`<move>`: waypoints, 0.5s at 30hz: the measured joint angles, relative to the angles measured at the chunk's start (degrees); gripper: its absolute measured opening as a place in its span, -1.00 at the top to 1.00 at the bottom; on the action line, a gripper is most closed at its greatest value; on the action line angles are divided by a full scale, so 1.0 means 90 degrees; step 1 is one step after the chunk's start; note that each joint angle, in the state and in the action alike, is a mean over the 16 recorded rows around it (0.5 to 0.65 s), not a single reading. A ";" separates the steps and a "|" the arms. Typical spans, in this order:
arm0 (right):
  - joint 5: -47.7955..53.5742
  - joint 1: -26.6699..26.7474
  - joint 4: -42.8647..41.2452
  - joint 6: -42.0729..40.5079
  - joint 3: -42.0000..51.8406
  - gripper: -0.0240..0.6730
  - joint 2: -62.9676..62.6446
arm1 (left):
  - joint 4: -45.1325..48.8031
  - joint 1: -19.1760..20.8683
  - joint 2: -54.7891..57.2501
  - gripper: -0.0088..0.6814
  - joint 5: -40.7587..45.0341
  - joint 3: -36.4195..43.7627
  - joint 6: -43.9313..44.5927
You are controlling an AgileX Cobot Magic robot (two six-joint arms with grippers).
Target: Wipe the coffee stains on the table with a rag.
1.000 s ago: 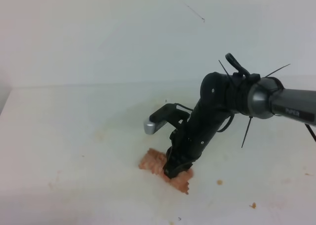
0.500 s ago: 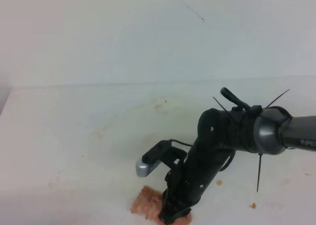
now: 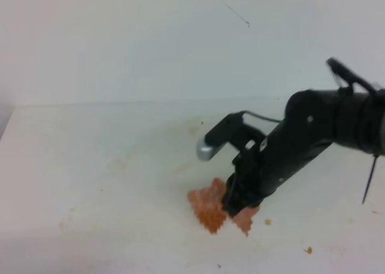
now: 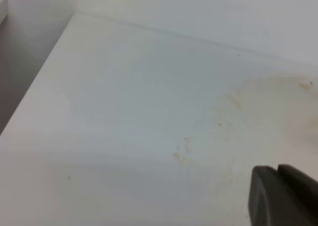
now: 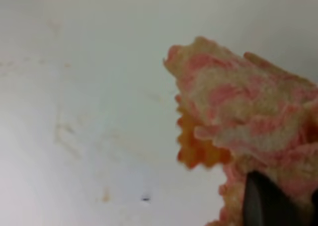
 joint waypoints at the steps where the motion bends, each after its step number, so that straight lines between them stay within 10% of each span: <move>1: -0.0038 -0.0166 -0.0054 0.0054 0.0018 0.78 -0.0094 | 0.0000 0.0000 0.0000 0.98 0.0000 0.0000 0.0000; 15: -0.0512 -0.2235 -0.0148 0.0398 0.0912 0.70 -0.0548 | 0.0000 0.0000 -0.0010 0.98 0.0000 0.0016 0.0000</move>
